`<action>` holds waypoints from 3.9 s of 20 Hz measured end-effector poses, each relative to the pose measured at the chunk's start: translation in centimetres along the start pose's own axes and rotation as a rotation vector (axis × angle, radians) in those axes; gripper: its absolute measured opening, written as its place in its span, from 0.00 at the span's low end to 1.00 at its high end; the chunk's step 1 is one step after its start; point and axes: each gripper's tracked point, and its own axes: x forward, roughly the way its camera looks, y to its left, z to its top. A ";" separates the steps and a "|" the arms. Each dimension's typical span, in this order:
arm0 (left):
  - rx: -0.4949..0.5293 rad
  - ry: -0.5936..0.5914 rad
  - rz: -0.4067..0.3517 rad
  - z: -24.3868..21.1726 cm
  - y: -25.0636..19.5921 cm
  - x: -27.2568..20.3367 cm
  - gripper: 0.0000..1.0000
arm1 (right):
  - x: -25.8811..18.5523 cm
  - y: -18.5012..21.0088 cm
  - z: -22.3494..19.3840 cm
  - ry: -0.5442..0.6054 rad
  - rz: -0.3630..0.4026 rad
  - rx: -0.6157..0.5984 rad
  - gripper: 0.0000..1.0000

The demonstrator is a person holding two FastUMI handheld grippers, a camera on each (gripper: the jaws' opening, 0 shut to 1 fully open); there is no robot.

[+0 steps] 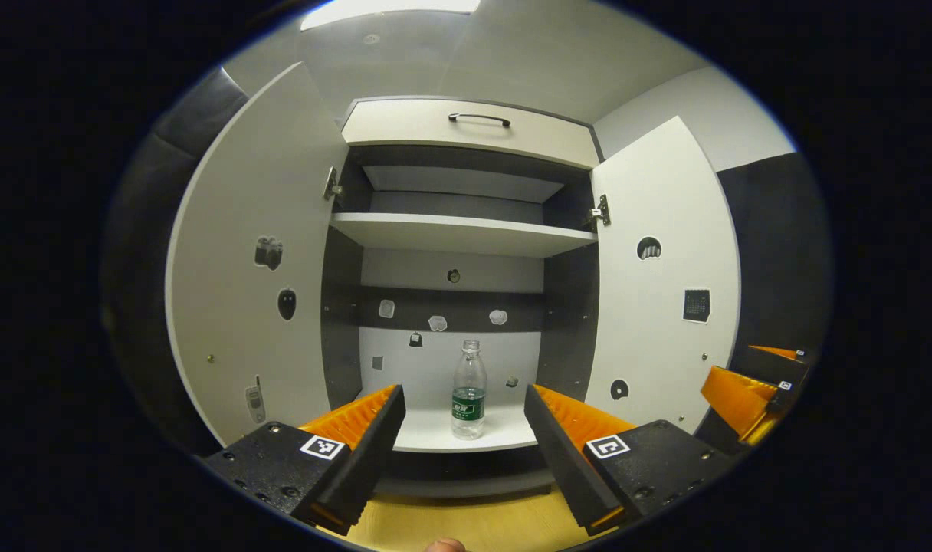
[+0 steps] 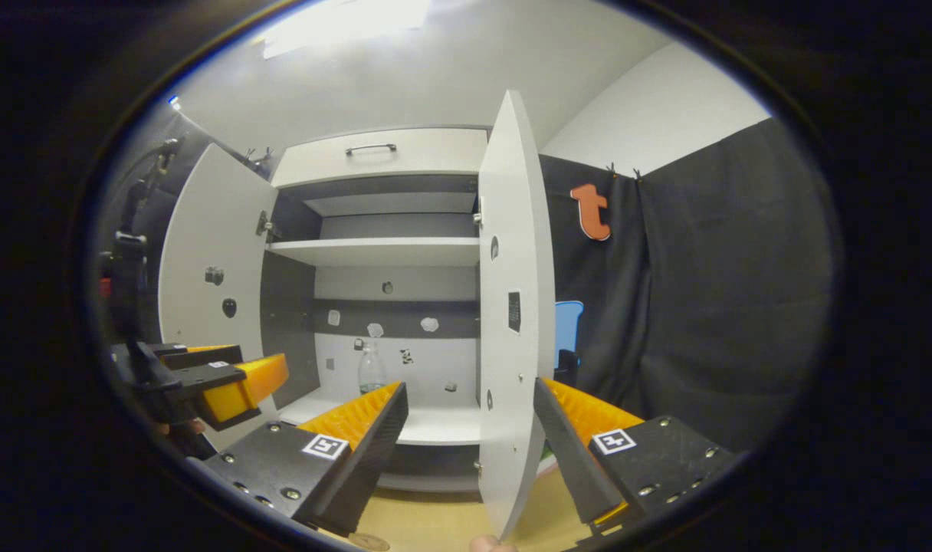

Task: Grasp the bottle in the cabinet with the left hand and place it on the coaster, then close the right door with the right hand and the left door with the left hand.

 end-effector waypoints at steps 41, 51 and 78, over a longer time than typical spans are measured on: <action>-0.011 0.189 -0.200 -6.6 -1.5 16.7 0.74 | -2.1 -13.2 -0.2 0.010 -0.359 -0.103 1.00; -0.022 0.235 -0.183 -12.4 1.5 7.5 0.74 | -3.9 -11.3 -0.4 0.017 -0.248 -0.097 1.00; -0.151 0.583 -0.134 -39.0 3.0 -1.6 0.75 | -6.1 -13.3 -0.9 0.055 -0.292 -0.125 1.00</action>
